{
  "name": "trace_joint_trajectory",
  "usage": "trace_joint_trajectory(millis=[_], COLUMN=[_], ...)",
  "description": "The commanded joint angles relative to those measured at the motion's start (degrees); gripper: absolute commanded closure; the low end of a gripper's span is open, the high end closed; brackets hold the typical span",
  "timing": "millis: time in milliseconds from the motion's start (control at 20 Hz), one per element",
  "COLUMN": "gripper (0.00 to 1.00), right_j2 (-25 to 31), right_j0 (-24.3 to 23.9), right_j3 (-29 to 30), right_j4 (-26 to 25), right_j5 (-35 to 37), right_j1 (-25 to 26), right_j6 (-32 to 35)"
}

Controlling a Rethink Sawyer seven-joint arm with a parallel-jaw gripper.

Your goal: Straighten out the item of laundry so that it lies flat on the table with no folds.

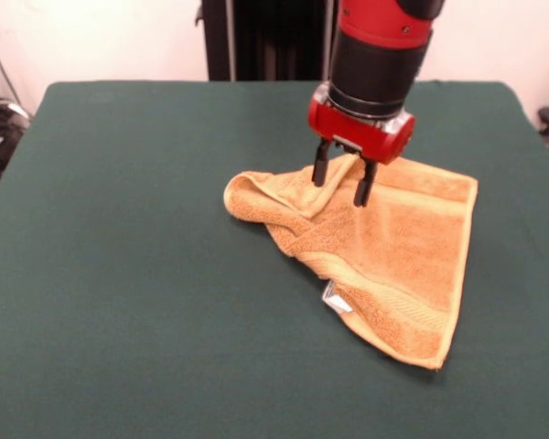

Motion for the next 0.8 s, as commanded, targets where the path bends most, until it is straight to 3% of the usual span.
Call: trace_joint_trajectory(millis=[50, 250, 450, 800], gripper=[0.0, 0.0, 0.0, 0.0], right_j2=[4.68, 7.38, 14.0, 12.19], right_j0=[0.57, -1.46, -7.08, -6.78], right_j3=[4.44, 6.21, 8.39, 4.96], right_j4=[4.02, 4.04, 1.59, -4.36], right_j5=[-0.13, -3.4, -9.38, -6.78], right_j1=[2.07, 1.38, 0.62, 2.58], right_j6=[17.43, 15.28, 9.5, 4.75])
